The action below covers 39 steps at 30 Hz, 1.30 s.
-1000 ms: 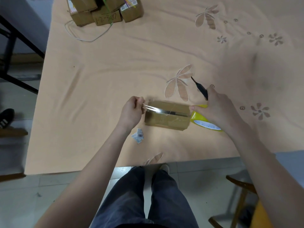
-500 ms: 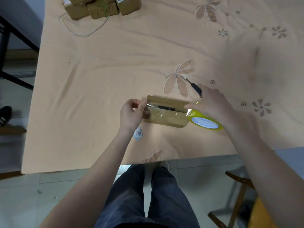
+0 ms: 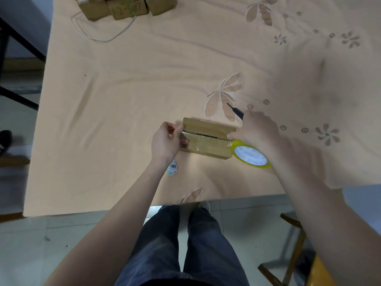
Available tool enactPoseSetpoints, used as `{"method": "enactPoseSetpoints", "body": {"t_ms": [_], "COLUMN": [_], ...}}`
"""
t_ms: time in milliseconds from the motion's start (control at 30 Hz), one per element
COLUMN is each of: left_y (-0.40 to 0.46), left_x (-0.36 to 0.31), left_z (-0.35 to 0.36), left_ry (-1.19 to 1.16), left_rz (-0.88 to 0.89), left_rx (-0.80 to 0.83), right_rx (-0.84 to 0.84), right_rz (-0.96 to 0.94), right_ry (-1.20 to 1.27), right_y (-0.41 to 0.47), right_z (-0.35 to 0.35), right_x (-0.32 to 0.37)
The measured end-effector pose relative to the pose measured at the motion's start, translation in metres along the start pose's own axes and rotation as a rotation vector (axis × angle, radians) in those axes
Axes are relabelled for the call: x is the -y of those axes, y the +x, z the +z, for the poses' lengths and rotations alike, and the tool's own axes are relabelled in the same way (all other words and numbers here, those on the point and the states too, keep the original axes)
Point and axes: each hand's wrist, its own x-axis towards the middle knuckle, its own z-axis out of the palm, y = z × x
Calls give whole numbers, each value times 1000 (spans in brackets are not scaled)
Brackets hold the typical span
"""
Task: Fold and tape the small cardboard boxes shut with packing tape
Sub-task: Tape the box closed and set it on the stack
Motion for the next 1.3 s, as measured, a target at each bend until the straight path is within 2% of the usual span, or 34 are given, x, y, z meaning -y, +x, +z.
{"method": "enactPoseSetpoints", "body": {"t_ms": [200, 600, 967, 1100, 1167, 1300], "left_y": [4, 9, 20, 26, 33, 44], "left_x": [-2, -3, 6, 13, 14, 12], "left_z": [2, 9, 9, 3, -3, -14], "left_ry": [48, -20, 16, 170, 58, -208], "left_rz": [8, -52, -111, -117, -209, -512], "left_rx": [5, 28, 43, -28, 28, 320], "right_rx": [-34, -146, -95, -74, -58, -42], "right_rz": [-36, -64, -84, -68, -77, -91], "right_ry": [-61, -150, -197, -188, -175, -149], "right_y": [-1, -5, 7, 10, 10, 10], "right_z": [6, 24, 20, 20, 19, 17], "right_x": [3, 3, 9, 8, 7, 5]}}
